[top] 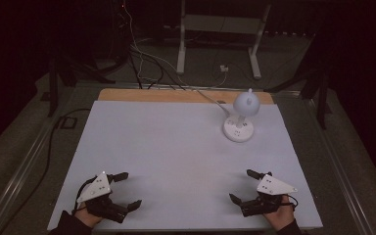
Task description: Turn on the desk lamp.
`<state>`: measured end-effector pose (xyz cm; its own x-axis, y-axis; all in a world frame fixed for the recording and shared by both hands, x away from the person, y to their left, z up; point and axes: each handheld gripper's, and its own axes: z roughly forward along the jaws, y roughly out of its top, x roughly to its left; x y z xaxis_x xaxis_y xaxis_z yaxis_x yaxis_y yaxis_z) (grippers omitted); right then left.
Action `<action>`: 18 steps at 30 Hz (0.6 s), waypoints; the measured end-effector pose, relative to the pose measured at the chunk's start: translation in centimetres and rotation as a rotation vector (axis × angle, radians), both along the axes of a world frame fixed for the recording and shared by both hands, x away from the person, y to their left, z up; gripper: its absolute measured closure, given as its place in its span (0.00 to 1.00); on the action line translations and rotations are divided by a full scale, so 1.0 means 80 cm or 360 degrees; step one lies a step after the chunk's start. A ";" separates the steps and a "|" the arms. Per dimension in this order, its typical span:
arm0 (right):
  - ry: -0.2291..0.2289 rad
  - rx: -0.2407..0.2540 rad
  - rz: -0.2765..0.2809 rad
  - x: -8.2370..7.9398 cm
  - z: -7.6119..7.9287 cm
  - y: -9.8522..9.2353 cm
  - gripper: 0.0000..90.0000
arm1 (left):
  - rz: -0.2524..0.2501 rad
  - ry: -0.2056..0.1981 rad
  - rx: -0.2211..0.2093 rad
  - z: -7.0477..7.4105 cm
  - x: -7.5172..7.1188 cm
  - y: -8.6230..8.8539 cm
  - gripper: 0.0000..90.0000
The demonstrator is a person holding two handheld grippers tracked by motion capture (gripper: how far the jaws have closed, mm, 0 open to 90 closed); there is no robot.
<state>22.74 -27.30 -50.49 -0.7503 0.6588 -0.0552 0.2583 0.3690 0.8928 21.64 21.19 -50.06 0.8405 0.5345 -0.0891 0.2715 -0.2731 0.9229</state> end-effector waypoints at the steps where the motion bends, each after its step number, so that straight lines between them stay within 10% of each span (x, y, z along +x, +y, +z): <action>1: -0.0002 -0.0005 -0.0004 0.000 0.000 0.000 0.00 | -0.0003 0.0000 -0.0005 0.000 0.000 0.000 0.01; 18: 0.0008 -0.0063 0.0027 -0.002 -0.004 0.004 0.00 | 0.0005 -0.0031 -0.0040 0.003 -0.001 0.003 0.01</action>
<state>22.59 -27.00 -50.83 -0.7617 0.6434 -0.0771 0.2564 0.4086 0.8760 21.59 21.41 -49.86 0.8403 0.5352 -0.0863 0.2543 -0.2486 0.9346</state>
